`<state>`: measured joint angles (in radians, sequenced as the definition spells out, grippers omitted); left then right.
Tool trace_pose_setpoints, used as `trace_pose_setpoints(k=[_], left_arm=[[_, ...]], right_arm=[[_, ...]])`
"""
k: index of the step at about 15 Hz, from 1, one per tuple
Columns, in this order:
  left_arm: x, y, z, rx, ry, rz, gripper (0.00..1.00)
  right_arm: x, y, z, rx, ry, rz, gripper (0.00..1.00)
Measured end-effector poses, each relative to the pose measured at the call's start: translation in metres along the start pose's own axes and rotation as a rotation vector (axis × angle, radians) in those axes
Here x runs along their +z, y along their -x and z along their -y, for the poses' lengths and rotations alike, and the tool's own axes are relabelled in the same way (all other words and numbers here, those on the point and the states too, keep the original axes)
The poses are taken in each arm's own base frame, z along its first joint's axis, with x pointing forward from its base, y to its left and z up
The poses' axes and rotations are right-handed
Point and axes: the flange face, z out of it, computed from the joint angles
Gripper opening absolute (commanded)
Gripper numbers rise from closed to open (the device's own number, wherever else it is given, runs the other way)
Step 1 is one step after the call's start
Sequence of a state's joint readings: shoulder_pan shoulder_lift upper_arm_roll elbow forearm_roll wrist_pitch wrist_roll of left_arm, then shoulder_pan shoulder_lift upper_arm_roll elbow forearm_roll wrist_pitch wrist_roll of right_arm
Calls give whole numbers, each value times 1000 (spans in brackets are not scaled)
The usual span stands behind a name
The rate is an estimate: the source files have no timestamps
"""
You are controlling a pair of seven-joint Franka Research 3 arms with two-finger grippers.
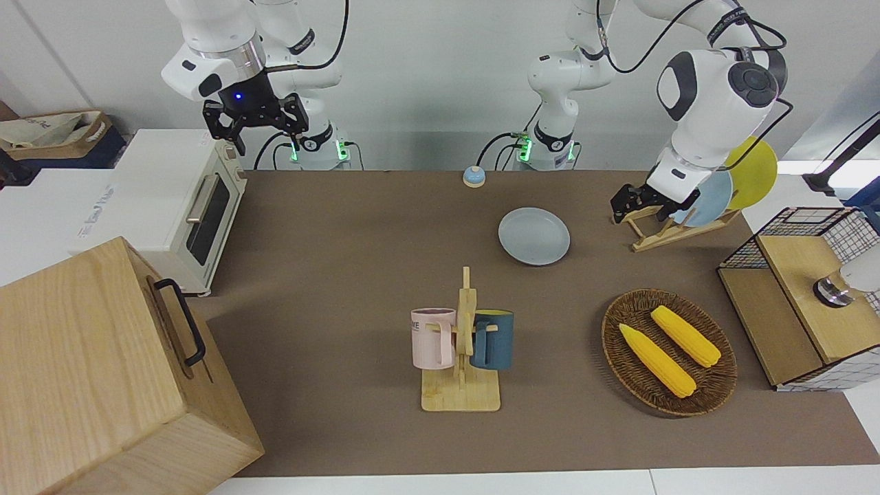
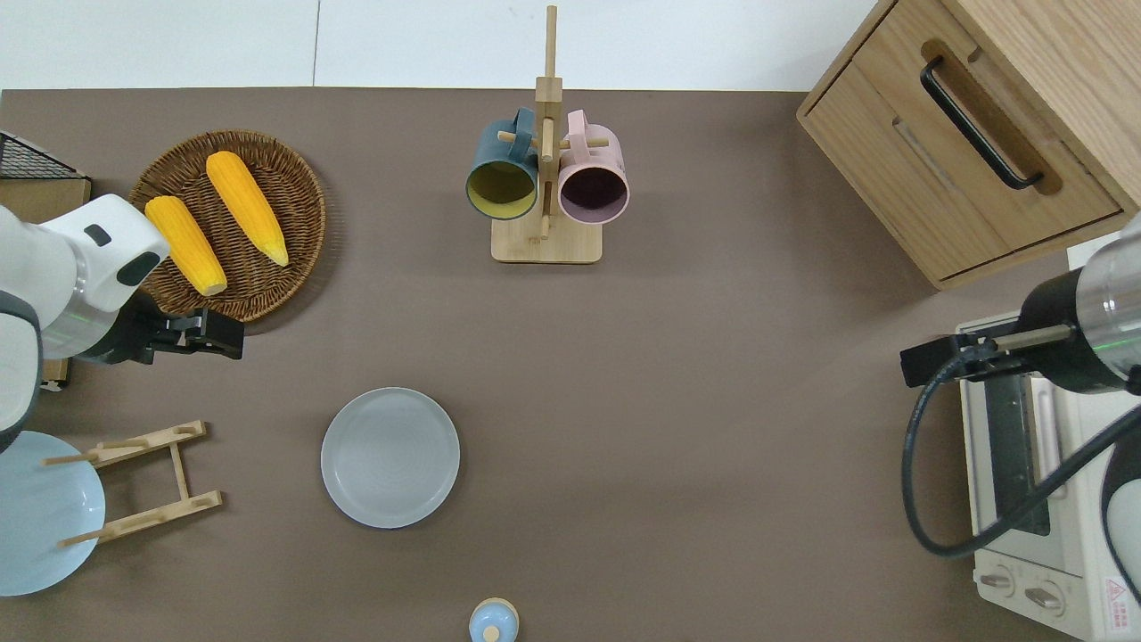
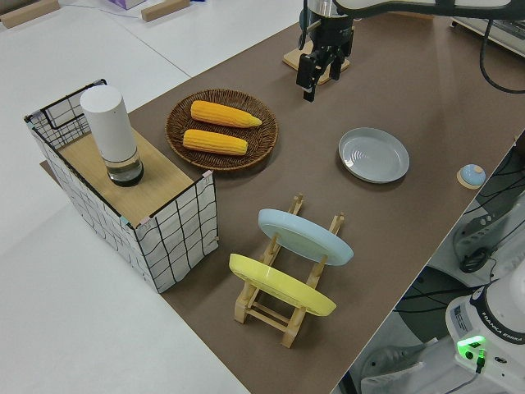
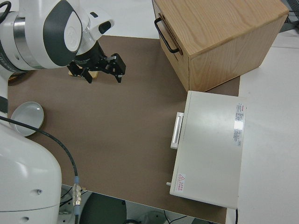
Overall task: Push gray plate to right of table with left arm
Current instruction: 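Move the left gripper down beside the gray plate's edge nearest the rack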
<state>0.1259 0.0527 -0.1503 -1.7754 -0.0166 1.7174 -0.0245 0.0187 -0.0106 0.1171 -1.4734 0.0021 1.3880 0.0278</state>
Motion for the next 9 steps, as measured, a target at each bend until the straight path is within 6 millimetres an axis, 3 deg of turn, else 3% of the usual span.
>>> trace_pose_setpoints(k=[5,9], left_arm=[[30,23,-12,12,2,4,995],[66,45,-18,15,-1,-19,995]], right_arm=[[0,0,0,0,0,0,983],[0,0,0,0,0,0,983]])
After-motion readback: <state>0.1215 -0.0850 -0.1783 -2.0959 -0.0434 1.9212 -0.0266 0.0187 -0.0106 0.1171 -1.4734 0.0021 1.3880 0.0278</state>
